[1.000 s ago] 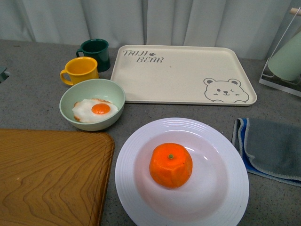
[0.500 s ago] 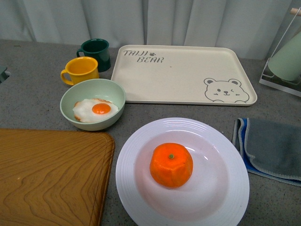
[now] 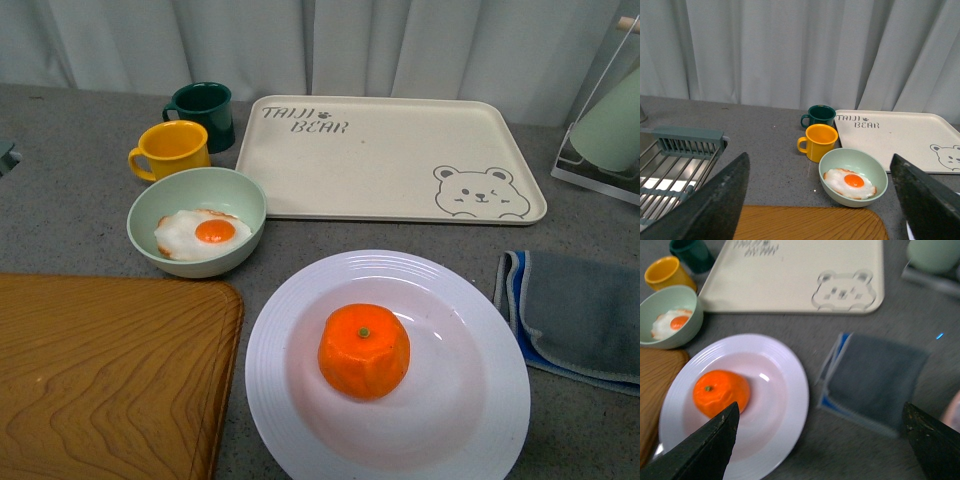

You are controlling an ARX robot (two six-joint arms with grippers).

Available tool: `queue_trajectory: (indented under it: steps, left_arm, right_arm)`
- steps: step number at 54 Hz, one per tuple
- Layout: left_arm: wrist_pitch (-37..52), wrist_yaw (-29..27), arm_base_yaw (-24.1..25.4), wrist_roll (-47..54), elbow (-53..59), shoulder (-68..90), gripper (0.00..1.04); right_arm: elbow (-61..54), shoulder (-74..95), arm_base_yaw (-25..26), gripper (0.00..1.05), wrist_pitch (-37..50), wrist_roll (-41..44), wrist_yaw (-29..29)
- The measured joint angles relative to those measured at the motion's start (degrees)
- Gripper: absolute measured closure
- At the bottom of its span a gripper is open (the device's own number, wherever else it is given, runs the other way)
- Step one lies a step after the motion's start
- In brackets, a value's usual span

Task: Place orange and plate with both arms

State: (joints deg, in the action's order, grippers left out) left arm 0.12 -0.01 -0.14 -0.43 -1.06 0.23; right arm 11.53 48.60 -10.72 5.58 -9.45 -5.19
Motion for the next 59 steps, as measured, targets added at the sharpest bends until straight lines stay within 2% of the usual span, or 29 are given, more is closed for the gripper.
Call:
queue_trajectory:
  steps: [4, 11, 19, 32, 50, 59]
  left_arm:
    - [0.00, 0.00, 0.00, 0.04, 0.00, 0.00, 0.05]
    - [0.00, 0.00, 0.00, 0.09, 0.00, 0.00, 0.07]
    - [0.00, 0.00, 0.00, 0.09, 0.00, 0.00, 0.07]
    - [0.00, 0.00, 0.00, 0.09, 0.00, 0.00, 0.07]
    - [0.00, 0.00, 0.00, 0.09, 0.00, 0.00, 0.07]
    - [0.00, 0.00, 0.00, 0.09, 0.00, 0.00, 0.07]
  right_arm:
    - [2.27, 9.40, -0.02, 0.09, -0.04, -5.25, -3.67]
    - [5.64, 23.30, 0.17, 0.09, -0.28, -11.56, -8.07]
    - [9.68, 35.10, 0.98, 0.09, -0.39, -14.58, -11.47]
    - [18.75, 51.25, -0.20, 0.09, -0.98, -17.00, -11.69]
    - [31.06, 62.07, -3.15, 0.10, -9.79, -16.00, -10.03]
    - [34.10, 63.95, -3.52, 0.27, -13.38, -13.79, -7.45]
